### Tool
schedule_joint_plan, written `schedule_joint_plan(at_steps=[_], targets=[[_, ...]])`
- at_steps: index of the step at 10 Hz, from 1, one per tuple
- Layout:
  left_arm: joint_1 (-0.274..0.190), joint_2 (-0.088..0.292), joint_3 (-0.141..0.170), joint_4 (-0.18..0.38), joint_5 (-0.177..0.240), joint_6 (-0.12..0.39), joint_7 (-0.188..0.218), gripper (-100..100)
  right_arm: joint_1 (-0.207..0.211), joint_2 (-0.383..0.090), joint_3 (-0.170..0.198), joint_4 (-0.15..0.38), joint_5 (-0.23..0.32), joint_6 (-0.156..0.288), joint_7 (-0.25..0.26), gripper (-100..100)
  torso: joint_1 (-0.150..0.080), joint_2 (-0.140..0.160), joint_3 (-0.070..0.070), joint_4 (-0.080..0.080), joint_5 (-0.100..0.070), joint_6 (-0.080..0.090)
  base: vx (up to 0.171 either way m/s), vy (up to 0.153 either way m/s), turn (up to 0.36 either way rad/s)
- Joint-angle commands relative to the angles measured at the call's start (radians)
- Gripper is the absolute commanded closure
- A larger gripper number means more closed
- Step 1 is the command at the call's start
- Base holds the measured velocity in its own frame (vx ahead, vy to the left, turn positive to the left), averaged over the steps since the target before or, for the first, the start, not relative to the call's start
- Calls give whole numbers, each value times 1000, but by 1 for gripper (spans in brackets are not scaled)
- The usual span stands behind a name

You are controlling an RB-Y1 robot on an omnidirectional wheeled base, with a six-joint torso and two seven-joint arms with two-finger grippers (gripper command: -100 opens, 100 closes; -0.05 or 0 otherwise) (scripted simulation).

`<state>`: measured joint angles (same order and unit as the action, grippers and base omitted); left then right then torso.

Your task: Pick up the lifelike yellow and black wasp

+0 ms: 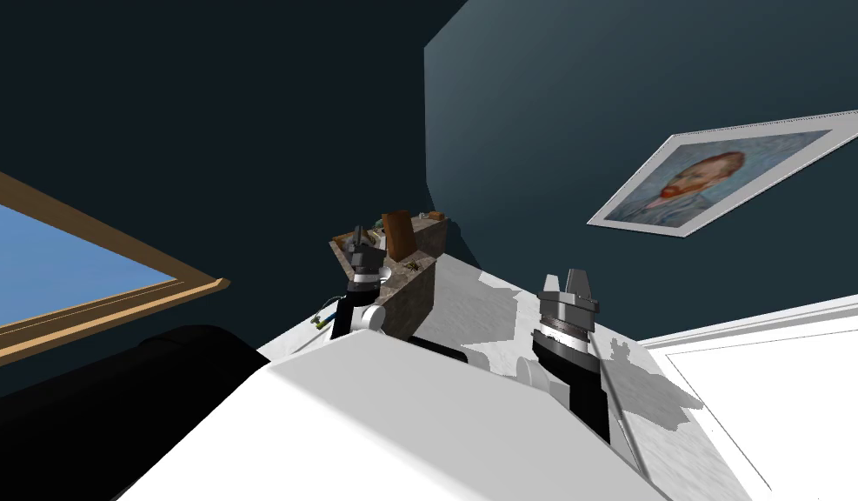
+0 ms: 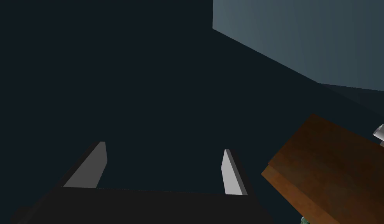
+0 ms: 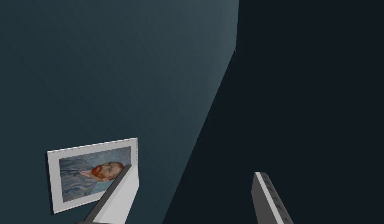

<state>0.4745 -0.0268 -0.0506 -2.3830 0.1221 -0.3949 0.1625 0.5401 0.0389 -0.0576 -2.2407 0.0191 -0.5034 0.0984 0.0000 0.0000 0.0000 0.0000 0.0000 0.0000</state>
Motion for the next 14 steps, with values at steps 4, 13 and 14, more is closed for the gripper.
schedule_joint_plan(at_steps=[4, 13, 14], targets=[[-5, 123, 21, 13, 50, 90, 8, -100, 0, 0, 0, 0, 0, 0, 0, 0, -1, 1, 0, 0, 0, 0, -14, -18, 14], [-23, 230, 69, 41, 177, 308, 28, -100, 0, 0, 0, 0, 0, 0, 0, 0, -2, 2, 1, 1, 0, 0, -32, -25, 18], [-28, 247, 81, 48, 209, 344, 33, -100, 0, 0, 0, 0, 0, 0, 0, 0, -2, 2, 1, 1, 0, 0, -39, -32, 21]])
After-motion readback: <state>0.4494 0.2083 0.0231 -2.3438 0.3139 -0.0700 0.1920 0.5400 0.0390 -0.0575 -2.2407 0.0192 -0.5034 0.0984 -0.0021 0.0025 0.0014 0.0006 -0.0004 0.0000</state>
